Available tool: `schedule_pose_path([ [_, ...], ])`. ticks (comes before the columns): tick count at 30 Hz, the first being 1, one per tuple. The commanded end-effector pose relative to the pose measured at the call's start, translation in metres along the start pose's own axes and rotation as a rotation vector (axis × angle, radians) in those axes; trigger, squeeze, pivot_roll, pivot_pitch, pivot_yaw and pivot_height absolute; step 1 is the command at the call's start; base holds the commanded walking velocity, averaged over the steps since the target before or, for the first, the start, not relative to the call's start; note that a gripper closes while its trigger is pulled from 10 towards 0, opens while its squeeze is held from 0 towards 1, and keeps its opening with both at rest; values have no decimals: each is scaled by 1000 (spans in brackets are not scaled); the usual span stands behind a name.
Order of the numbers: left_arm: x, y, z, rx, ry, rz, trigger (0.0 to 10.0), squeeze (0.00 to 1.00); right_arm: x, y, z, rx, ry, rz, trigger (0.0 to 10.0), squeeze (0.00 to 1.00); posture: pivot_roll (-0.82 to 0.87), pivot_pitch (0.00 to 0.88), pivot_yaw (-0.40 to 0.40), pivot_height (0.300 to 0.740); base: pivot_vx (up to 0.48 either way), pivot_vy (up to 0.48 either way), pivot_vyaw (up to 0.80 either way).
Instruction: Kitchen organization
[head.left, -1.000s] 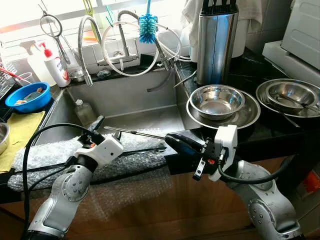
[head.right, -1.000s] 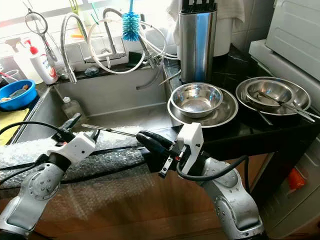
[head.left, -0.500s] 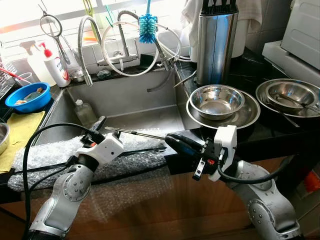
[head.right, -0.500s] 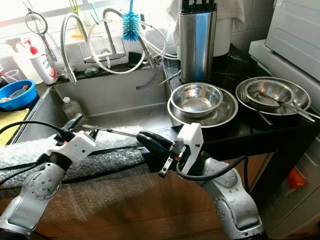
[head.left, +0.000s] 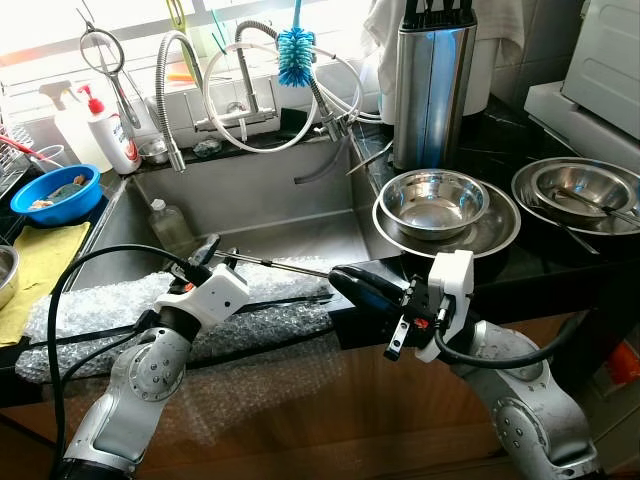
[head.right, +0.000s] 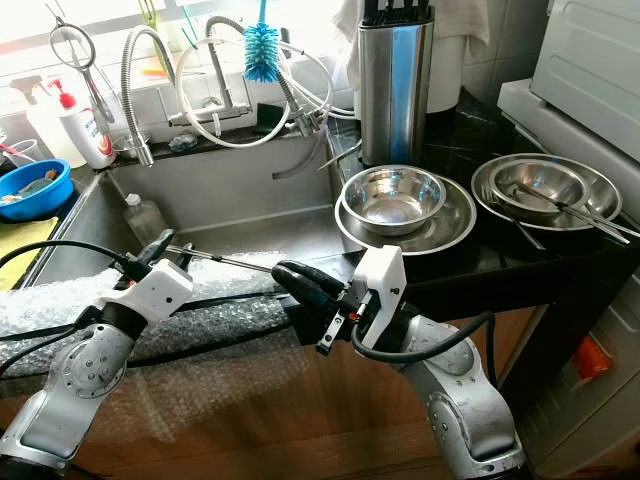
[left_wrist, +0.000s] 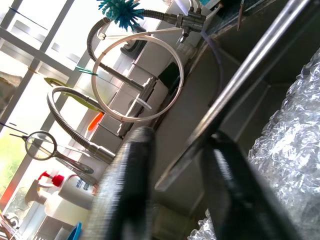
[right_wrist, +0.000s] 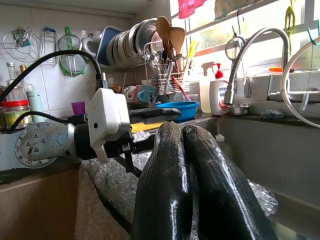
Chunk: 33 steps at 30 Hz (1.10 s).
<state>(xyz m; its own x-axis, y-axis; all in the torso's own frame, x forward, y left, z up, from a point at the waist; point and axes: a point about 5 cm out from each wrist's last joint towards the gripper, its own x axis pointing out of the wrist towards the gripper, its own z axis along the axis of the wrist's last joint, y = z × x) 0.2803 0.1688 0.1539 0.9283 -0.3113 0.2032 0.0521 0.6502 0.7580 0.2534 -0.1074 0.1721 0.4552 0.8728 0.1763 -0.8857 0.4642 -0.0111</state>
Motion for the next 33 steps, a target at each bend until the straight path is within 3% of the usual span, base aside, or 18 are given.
schedule_pose_path([
  [1,0,5,0,4,-8,12,0,0,3,-1,2,-20,-4,-6,10000,0,-92,0,150,740,0,0,0],
  [20,1,3,2,22,-24,-11,0,0,4,-3,0,-15,3,-15,10000,0,-92,0,152,740,0,0,0],
  [21,1,2,2,23,-24,-12,0,0,4,-4,0,-13,1,-20,10000,1000,-93,0,151,740,0,0,0],
  [25,1,1,1,31,-21,-16,0,0,5,-6,1,-25,-5,-36,10000,1000,-92,0,149,740,0,0,0],
  [26,1,1,1,32,-19,-17,0,0,5,-7,2,-31,-6,-43,10000,137,-92,0,149,740,0,0,0],
  [27,1,1,1,32,-19,-17,0,0,5,-7,2,-31,-6,-43,10000,137,-92,0,149,740,0,0,0],
  [28,1,1,0,37,-12,-21,0,0,5,-8,4,-39,-14,-54,10000,0,-93,0,150,740,0,0,0],
  [33,1,0,-1,37,-6,-23,0,0,6,-10,9,-43,-34,-68,10000,0,-95,0,149,740,0,0,0],
])
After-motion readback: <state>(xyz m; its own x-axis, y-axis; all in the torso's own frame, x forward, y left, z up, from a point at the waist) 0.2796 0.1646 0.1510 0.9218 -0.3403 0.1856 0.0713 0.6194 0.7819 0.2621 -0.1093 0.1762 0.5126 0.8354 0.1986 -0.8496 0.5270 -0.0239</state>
